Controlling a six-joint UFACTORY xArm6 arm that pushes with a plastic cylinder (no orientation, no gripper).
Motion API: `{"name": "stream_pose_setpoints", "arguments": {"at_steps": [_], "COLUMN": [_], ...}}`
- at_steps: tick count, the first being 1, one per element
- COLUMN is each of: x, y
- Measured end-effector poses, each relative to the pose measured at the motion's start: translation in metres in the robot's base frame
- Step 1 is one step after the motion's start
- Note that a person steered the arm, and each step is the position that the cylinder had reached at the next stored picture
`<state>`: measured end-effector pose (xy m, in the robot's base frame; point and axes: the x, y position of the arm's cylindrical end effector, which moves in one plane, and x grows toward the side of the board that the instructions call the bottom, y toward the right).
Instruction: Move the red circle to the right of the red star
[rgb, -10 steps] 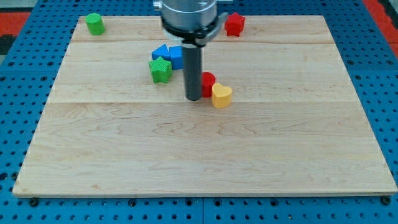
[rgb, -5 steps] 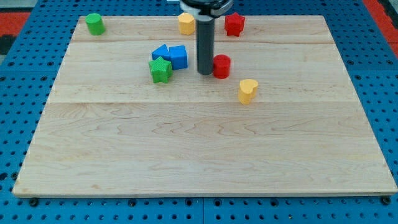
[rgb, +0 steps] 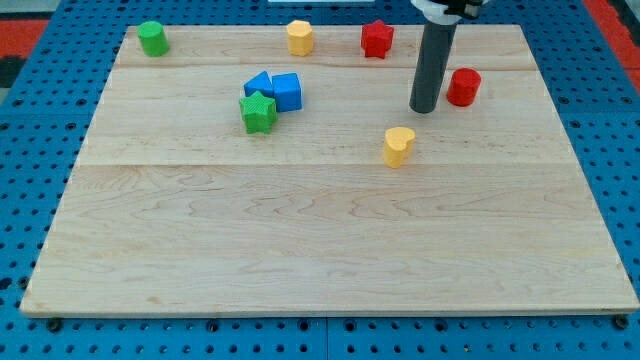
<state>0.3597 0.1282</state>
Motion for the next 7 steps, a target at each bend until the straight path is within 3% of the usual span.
{"name": "stream_pose_setpoints", "arguments": {"at_steps": [2,4,5,7], "x": [-0.042,-0.019,-0.028,-0.094], "y": [0.039,0.055,0.08,0.081]}}
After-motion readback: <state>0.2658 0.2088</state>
